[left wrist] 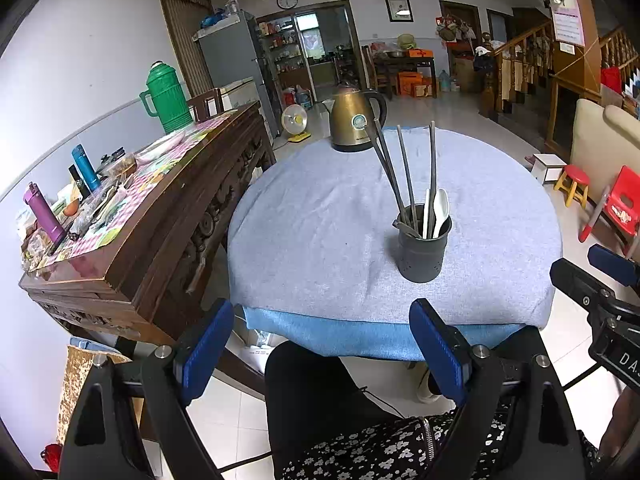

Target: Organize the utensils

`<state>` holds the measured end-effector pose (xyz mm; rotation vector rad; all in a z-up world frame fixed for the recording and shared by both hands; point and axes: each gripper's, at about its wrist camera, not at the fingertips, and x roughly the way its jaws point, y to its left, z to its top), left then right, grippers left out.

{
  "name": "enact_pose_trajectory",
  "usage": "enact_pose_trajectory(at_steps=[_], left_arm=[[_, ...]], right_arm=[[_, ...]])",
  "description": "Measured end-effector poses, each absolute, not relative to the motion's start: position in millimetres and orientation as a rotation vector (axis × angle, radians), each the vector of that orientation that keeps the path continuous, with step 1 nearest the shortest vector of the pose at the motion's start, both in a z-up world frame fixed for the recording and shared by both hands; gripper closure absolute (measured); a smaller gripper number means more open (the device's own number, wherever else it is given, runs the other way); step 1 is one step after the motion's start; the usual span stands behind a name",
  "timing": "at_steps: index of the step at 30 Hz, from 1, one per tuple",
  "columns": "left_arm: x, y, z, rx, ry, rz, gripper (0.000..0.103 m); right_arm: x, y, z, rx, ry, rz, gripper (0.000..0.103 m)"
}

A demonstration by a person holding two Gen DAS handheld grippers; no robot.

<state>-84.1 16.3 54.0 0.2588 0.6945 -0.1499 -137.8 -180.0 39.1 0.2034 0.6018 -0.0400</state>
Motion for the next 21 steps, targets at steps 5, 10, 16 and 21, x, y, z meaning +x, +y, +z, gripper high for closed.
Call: enact_pose_trajectory(at_steps=[5,10,16,21], left_arm=[[-83,18,54,0.248,0.690,-0.140,0.014],[-82,21,54,0.231,0.688,-0.124,0.014],[-79,23,53,0.227,0.697,-0.116,0.014],[-79,28,57,0.200,0.682,-0.102,0.014]], right_arm=[[-139,-180,41,0.211,0.577,-0.049,0.027],[-135,-181,40,0.212,0.581,-0.053,0.027],[-131,-179,35,0.208,0.611,-0.060,0.027],[-140,-178,44,0.199,0.536,-0.069,0.027]])
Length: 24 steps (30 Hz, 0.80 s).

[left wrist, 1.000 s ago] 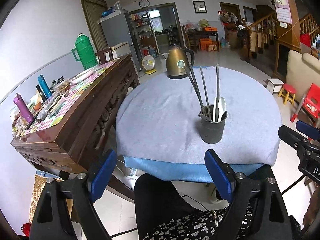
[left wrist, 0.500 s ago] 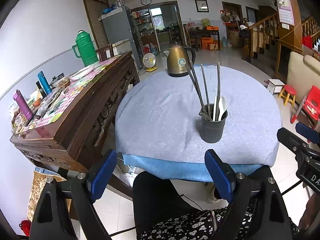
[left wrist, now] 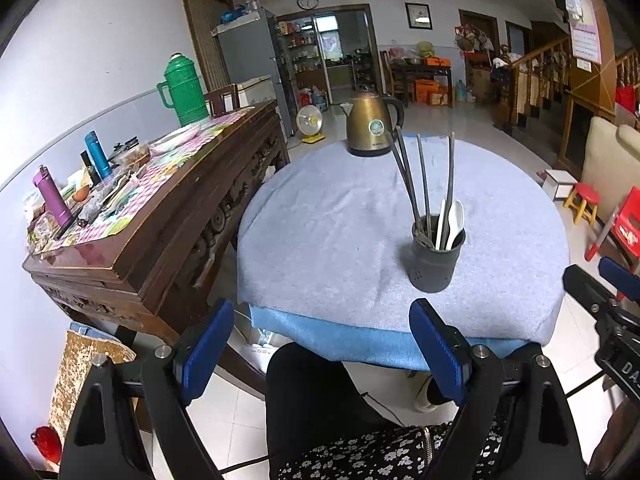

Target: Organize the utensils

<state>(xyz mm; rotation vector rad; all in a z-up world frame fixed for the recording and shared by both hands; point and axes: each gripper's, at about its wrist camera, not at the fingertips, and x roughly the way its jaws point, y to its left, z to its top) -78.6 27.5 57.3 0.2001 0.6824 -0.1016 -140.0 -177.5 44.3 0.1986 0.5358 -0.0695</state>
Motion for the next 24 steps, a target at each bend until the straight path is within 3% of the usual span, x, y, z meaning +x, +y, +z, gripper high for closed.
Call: enact_pose_trajectory(at_steps=[9,24], left_arm=[[-83,29,67,0.180,0.646,-0.087,0.014],[-86,29,68,0.175,0.627,-0.084,0.014]], right_arm=[[-154,-165,58,0.133,0.440,-0.079,0.025],[-151,-167,51,0.132,0.467,-0.075,0.024]])
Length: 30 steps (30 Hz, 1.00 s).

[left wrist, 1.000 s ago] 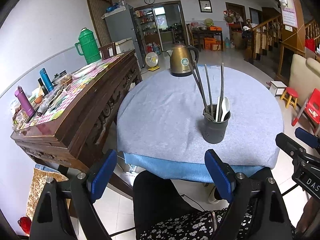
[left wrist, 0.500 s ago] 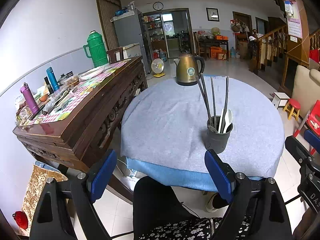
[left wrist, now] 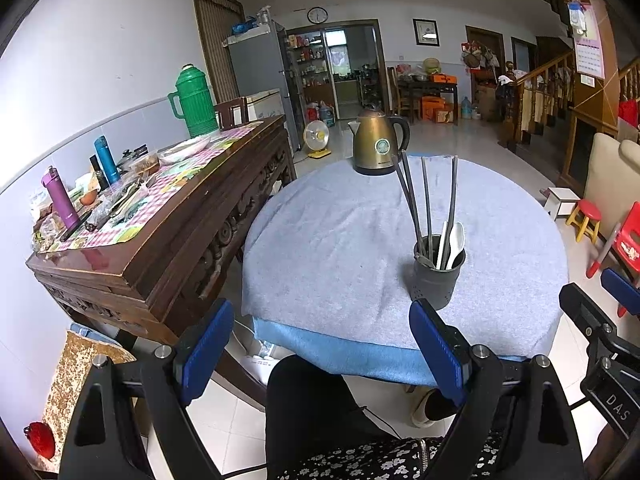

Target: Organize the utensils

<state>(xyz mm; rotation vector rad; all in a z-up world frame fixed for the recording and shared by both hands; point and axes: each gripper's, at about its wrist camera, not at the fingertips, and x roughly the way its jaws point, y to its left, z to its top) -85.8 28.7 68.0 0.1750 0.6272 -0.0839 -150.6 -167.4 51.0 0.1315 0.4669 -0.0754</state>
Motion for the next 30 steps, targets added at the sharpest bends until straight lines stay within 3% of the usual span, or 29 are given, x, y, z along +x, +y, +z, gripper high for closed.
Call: enact_pose_trajectory(at_steps=[30], left_arm=[[-84,37,64,0.160,0.599,-0.080,0.014]], right_arm=[[-138,-164,38,0.149,0.492,-0.072,0.024]])
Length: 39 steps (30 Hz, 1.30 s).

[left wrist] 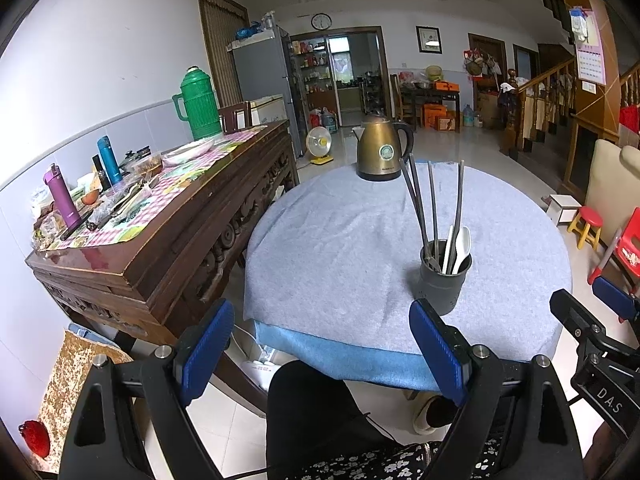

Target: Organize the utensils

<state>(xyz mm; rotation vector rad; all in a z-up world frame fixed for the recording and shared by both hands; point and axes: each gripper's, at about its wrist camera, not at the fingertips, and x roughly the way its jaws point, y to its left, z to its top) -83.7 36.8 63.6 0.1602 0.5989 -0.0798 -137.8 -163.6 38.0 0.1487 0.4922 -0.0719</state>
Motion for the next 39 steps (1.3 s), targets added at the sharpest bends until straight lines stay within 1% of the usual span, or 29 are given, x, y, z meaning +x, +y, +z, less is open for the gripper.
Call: enact_pose_trajectory(at_steps=[15,39], left_arm=[[-73,38,76,0.173,0.556,-0.048,0.014],[-64,24,70,0.179,0.562,-0.066,0.014]], right_arm=[[-130,-165,47,0.143,0.453,-0.083,0.024],[-118,-169,44,0.114,0.446,-0.085,0.023]])
